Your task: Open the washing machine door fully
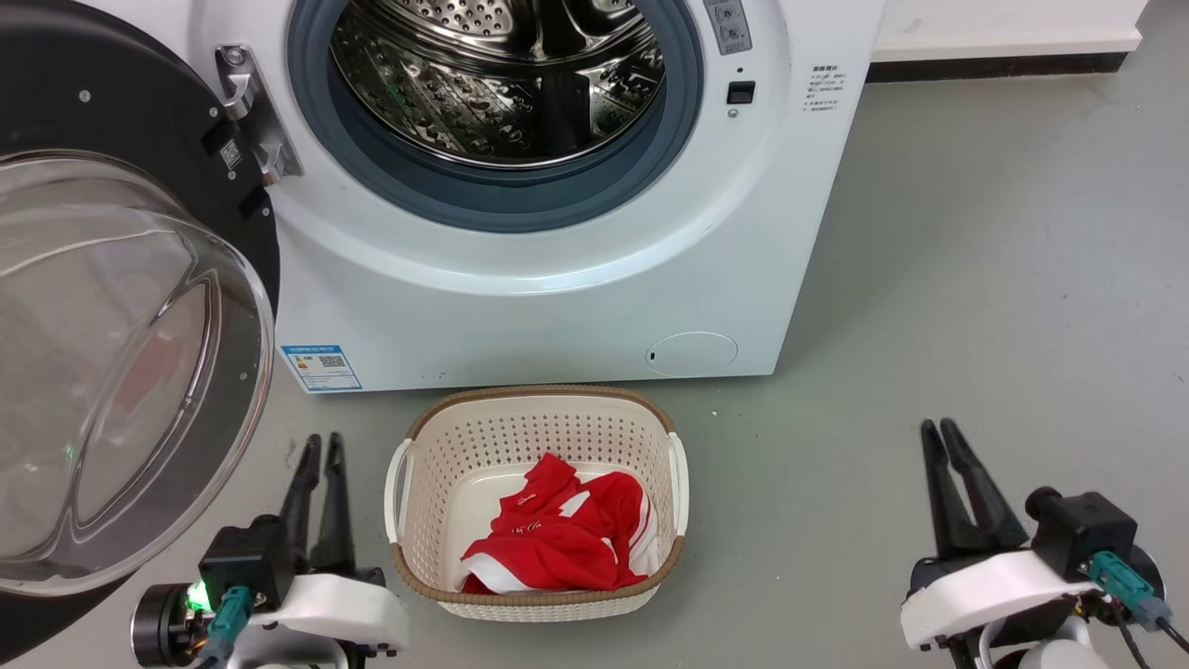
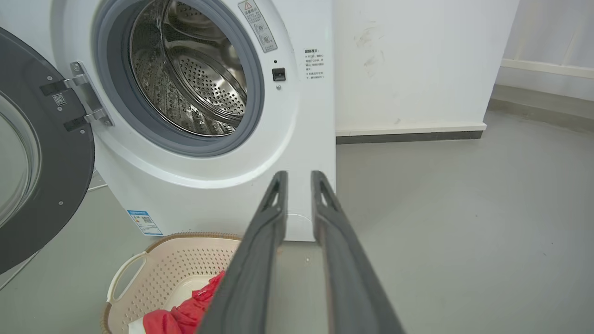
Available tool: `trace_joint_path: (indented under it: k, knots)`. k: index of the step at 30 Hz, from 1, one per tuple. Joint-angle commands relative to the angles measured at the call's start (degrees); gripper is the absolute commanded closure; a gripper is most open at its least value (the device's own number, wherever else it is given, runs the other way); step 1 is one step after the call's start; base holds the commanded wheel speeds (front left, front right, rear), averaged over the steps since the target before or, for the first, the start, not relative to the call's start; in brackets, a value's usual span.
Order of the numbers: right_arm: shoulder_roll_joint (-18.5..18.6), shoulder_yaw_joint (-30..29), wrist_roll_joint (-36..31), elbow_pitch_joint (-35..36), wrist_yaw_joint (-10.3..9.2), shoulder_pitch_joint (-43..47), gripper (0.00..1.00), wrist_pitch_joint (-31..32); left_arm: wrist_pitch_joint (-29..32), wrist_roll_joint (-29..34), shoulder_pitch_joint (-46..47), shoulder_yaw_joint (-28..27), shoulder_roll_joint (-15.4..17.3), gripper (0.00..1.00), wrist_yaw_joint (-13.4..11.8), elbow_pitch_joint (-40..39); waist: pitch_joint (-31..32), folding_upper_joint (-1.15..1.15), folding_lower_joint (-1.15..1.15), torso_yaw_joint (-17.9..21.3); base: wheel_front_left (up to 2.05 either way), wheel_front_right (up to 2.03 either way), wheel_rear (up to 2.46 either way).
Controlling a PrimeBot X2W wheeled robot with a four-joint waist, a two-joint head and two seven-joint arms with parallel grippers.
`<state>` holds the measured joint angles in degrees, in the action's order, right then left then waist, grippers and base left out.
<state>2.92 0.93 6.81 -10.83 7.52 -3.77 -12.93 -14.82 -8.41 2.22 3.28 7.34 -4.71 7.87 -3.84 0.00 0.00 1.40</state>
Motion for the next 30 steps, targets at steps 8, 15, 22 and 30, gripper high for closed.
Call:
trace_joint_path:
  k: [8, 15, 22, 30]
  knots:
    - [0.26, -0.53, 10.65, 0.34, 0.0, -0.74, 1.0, 1.97, 2.74, -9.97, 1.22, -1.6, -0.36, 1.0, 1.44, 0.47, 0.25, 0.0, 0.0, -0.1, 0.0, 0.0, 0.0]
    - [0.47, -0.97, 18.35, -0.04, -0.01, -1.01, 1.0, 3.51, 4.44, -17.37, 1.37, -2.27, -0.76, 1.0, 2.53, 0.81, 0.45, 0.0, 0.0, -0.17, 0.0, 0.0, 0.0]
    - [0.61, -1.4, 25.36, -0.34, -0.01, -1.23, 1.0, 4.94, 6.1, -24.14, 1.65, -3.0, -1.15, 1.0, 3.51, 1.27, 0.66, 0.0, 0.0, -0.25, 0.0, 0.0, 0.0]
    - [0.72, -1.89, 32.72, -0.64, -0.01, -1.45, 1.0, 6.47, 7.87, -31.26, 2.0, -3.78, -1.53, 1.0, 4.56, 1.8, 0.89, 0.0, 0.0, -0.34, 0.0, 0.0, 0.0]
